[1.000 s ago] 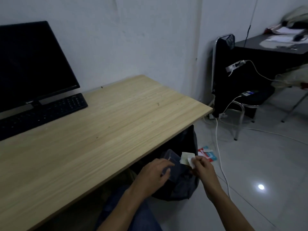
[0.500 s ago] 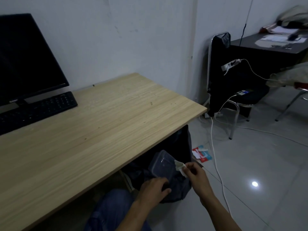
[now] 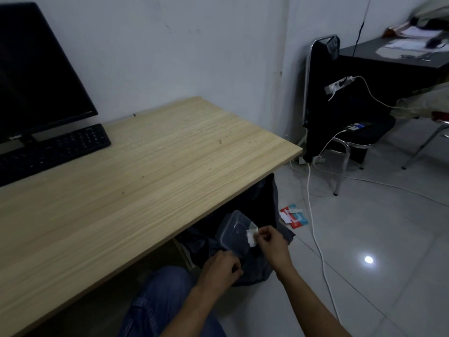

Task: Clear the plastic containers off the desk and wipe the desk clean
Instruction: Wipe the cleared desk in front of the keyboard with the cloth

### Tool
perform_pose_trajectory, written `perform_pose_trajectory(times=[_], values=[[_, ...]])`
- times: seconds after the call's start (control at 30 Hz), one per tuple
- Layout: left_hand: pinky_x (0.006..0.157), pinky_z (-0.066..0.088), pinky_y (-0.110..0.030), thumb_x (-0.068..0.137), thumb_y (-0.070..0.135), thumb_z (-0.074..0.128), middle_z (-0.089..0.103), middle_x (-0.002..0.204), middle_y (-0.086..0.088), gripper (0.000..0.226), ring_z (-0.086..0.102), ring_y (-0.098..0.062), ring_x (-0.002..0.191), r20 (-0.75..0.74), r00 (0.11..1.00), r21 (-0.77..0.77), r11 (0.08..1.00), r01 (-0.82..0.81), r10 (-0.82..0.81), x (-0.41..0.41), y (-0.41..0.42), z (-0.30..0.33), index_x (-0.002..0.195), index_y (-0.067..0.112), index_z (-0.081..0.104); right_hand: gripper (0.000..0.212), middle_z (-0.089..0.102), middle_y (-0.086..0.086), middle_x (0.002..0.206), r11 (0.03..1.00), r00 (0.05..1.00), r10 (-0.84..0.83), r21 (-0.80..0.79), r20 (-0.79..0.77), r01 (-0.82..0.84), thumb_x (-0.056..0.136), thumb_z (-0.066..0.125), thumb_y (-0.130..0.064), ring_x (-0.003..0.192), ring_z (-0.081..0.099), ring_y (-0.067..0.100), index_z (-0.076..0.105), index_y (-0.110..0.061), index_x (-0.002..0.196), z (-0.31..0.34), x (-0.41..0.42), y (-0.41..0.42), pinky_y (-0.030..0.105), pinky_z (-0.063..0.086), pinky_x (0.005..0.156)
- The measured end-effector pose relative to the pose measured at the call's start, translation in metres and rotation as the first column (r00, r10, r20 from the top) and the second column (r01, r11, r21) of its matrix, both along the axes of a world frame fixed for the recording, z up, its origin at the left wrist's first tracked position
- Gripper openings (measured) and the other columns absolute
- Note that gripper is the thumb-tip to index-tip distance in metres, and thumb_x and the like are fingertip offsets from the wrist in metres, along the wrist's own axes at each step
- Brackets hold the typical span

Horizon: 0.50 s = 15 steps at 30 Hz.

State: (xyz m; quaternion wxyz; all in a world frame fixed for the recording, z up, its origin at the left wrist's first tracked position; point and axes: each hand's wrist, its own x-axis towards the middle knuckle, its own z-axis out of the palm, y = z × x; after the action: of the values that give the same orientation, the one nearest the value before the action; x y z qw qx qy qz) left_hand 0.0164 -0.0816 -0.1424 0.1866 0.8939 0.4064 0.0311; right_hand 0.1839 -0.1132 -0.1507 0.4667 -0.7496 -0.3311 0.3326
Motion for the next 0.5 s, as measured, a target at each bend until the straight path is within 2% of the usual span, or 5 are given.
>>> perform_pose_trajectory(times=[0.17,0.3,0.43,0.5], values=[[0.073,0.033,-0.020,0.093,0.032,0.058,0.060,0.108,0.005,0.017,0.052,-0.012,0.103,0.060,0.998,0.051,0.998,0.028,-0.031,0.008,-0.004,0.004,0.095,0.018,0.068,0.006,0.063,-0.005,0.085,0.999,0.999,0.004,-0.034,0.048,-0.002,0.091,0.059,-0.016,0.078,0.059,0.009,0.058,-0.021,0.093,-0.001,0.000,0.013,0.027,0.049,0.072],[0.078,0.039,-0.025,0.092,0.031,0.059,0.060,0.108,0.004,0.016,0.052,-0.013,0.104,0.076,0.997,0.043,0.999,0.025,-0.029,0.010,-0.004,0.007,0.095,0.018,0.068,0.015,0.065,-0.005,0.095,0.990,0.990,0.127,-0.065,0.061,-0.123,0.092,0.058,-0.017,0.087,0.060,0.009,0.062,-0.019,0.106,-0.005,0.003,0.016,0.016,0.046,0.069],[0.081,0.042,-0.026,0.092,0.032,0.058,0.060,0.110,0.003,0.017,0.052,-0.013,0.106,0.090,0.996,0.015,1.000,0.016,-0.018,0.007,-0.004,0.008,0.098,0.019,0.068,0.019,0.065,-0.003,0.101,0.990,0.988,0.139,-0.035,0.073,-0.136,0.094,0.057,-0.015,0.096,0.062,0.012,0.062,-0.017,0.112,-0.002,0.007,0.002,0.027,0.052,0.083],[0.081,0.041,-0.026,0.093,0.034,0.057,0.059,0.111,0.005,0.018,0.051,-0.011,0.107,0.098,0.995,0.009,1.000,0.007,-0.008,0.006,-0.004,0.011,0.101,0.021,0.066,0.014,0.065,-0.007,0.099,0.987,0.986,0.156,0.018,0.062,-0.158,0.094,0.057,-0.014,0.095,0.062,0.009,0.062,-0.020,0.106,0.003,0.006,-0.007,0.022,0.051,0.081]])
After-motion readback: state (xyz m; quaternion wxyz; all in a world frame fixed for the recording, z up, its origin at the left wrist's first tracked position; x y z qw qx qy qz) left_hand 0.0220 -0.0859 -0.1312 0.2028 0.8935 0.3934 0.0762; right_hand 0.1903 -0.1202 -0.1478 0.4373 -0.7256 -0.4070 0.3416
